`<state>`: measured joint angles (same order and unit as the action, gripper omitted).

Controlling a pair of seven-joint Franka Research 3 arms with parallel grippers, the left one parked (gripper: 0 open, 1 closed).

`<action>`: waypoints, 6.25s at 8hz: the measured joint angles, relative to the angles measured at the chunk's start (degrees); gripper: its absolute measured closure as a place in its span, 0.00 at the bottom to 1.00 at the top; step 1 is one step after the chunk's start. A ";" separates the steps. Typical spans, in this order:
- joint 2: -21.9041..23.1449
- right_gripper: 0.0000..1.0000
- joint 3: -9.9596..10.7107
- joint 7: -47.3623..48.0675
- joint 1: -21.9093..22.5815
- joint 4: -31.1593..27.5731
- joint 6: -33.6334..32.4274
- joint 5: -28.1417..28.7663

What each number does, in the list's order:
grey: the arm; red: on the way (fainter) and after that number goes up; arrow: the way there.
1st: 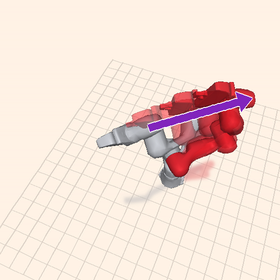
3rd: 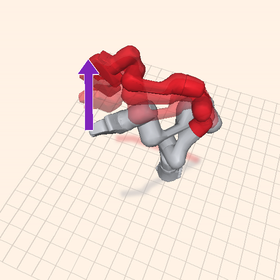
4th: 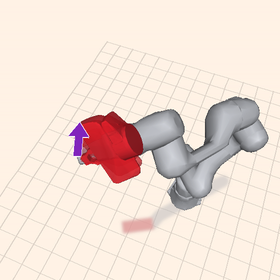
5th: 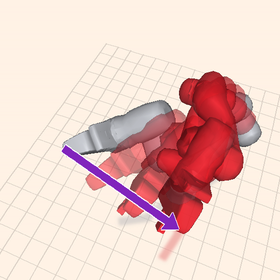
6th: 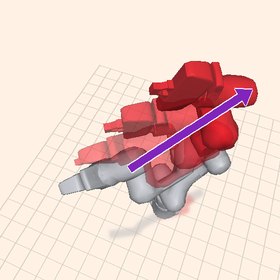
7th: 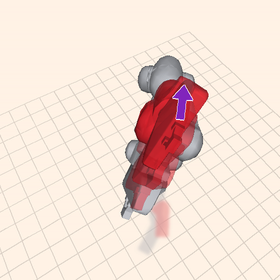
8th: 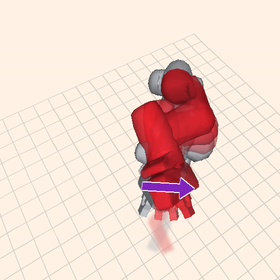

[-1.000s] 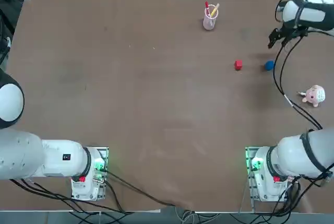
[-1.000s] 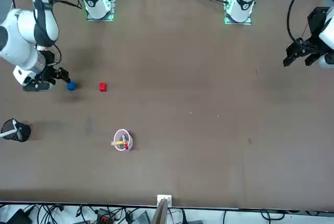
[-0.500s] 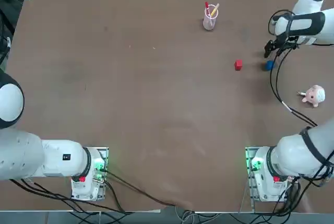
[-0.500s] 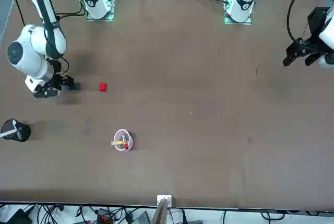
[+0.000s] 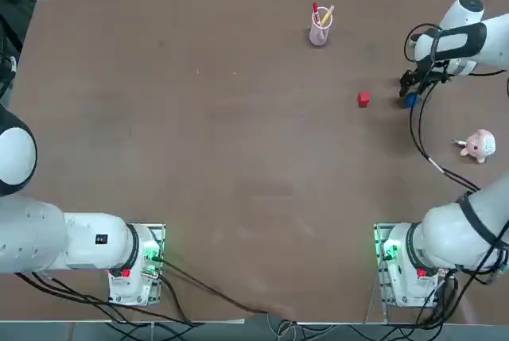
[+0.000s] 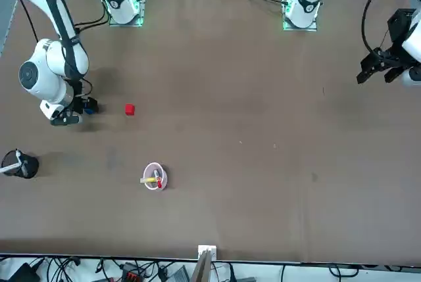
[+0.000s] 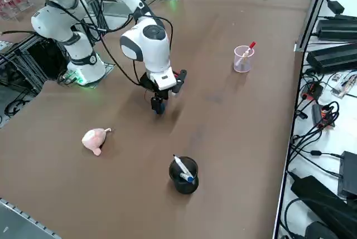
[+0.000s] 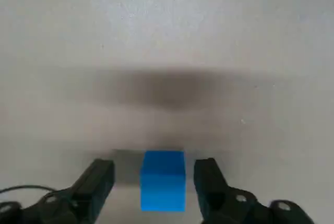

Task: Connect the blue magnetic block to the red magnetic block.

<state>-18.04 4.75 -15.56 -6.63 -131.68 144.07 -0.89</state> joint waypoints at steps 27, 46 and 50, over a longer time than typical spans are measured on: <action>4.37 0.00 -9.24 22.58 11.40 9.99 -15.60 0.54; -4.53 0.14 -6.63 29.69 17.18 7.07 -11.05 -0.30; -4.51 0.53 -6.49 32.25 17.12 7.31 -10.56 -0.30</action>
<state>-22.55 -1.74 16.69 10.49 -124.36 133.51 -1.19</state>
